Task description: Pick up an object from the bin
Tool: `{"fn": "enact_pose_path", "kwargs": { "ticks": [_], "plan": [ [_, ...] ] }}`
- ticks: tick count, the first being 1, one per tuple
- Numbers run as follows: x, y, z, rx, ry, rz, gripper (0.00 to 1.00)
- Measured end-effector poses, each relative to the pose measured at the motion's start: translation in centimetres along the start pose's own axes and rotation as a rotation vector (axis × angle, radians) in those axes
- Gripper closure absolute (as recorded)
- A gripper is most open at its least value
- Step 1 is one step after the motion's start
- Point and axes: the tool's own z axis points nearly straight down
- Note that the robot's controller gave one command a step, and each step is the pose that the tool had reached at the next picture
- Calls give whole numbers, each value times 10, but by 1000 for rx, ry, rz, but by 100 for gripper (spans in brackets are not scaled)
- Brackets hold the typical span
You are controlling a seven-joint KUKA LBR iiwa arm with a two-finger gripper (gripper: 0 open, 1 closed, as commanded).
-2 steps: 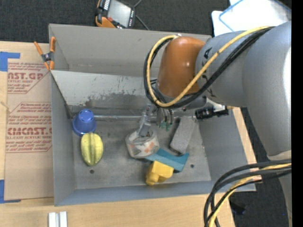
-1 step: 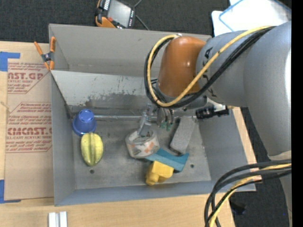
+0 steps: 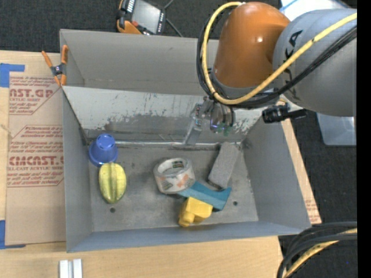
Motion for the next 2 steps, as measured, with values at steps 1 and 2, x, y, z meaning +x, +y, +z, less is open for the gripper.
{"fn": "enact_pose_path", "kwargs": {
  "ticks": [1, 2],
  "plan": [
    [1, 10, -32, 3, 5, -14, 100],
    [24, -3, 40, 2, 1, -73, 100]
  ]
}}
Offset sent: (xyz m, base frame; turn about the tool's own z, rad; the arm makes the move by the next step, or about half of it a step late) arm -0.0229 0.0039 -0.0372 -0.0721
